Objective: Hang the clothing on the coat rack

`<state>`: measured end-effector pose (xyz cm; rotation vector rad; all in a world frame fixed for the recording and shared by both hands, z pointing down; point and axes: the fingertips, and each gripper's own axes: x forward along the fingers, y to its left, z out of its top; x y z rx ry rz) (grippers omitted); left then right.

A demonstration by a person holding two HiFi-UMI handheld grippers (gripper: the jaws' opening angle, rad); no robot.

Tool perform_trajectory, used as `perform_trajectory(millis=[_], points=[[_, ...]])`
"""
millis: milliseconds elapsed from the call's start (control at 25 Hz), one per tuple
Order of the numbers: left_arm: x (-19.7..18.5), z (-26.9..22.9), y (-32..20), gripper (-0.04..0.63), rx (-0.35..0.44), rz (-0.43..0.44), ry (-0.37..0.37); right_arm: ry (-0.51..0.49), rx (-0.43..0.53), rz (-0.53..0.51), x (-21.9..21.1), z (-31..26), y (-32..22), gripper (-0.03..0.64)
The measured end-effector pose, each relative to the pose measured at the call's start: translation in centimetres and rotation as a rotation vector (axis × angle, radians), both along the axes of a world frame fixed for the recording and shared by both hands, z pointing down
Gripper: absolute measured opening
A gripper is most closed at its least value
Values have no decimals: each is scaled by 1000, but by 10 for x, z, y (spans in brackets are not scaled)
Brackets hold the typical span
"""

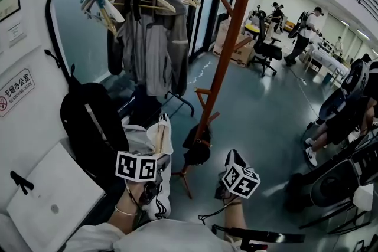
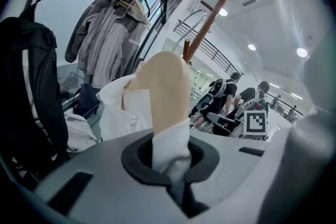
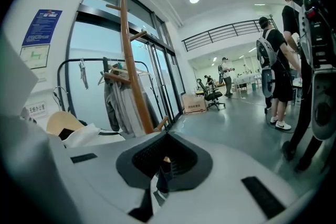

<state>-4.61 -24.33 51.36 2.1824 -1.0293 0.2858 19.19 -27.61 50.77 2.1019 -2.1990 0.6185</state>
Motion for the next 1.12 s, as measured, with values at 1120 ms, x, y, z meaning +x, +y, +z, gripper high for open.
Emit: perform_trajectory(millis=[1120], points=[[-11, -8, -144, 17, -21, 137, -7, 49, 19, 91, -10, -17, -106, 23]])
